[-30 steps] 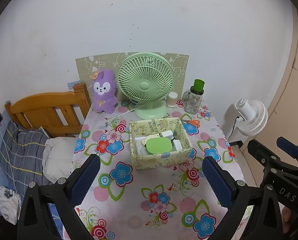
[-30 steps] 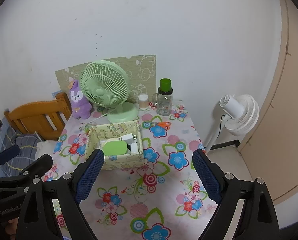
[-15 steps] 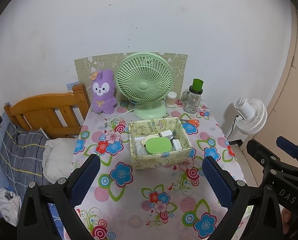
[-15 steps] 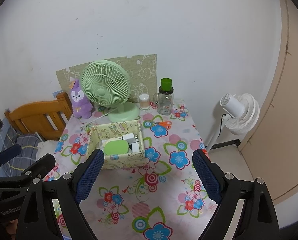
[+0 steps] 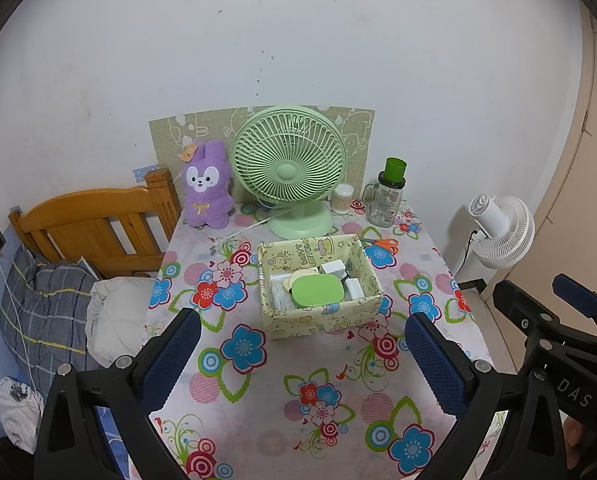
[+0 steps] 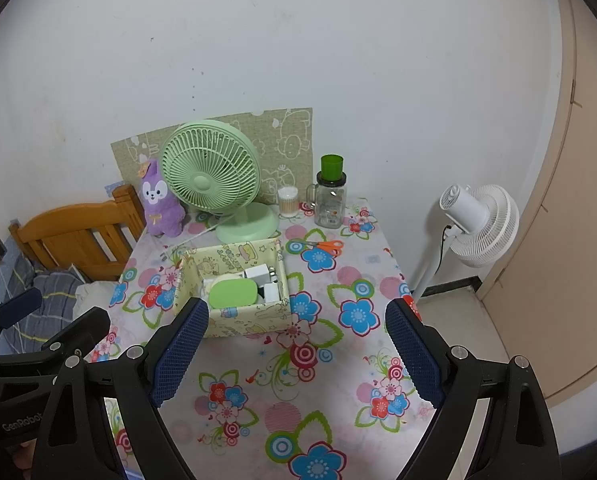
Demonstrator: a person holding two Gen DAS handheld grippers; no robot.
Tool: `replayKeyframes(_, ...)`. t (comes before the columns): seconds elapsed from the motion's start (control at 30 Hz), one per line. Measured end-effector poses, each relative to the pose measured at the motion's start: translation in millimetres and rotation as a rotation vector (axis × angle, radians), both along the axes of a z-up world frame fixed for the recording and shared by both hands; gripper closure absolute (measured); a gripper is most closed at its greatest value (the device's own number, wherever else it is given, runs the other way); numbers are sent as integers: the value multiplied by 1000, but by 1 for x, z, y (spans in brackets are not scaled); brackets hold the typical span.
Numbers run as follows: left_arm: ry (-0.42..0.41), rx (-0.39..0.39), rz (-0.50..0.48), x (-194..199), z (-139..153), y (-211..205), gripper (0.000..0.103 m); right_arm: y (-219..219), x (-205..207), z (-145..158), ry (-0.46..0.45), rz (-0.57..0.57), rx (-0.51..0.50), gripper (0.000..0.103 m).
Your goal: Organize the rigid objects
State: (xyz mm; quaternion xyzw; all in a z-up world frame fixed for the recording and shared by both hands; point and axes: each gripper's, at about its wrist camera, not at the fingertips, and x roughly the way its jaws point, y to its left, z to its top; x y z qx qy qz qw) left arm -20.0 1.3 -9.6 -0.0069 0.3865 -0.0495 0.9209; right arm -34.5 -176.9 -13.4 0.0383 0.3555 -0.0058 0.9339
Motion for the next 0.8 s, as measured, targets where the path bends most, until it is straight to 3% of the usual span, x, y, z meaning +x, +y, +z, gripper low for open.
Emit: replayKeyframes(0.8, -6, 4, -4, -1, 2, 0, 0, 2, -4, 1, -2, -5, -7, 11)
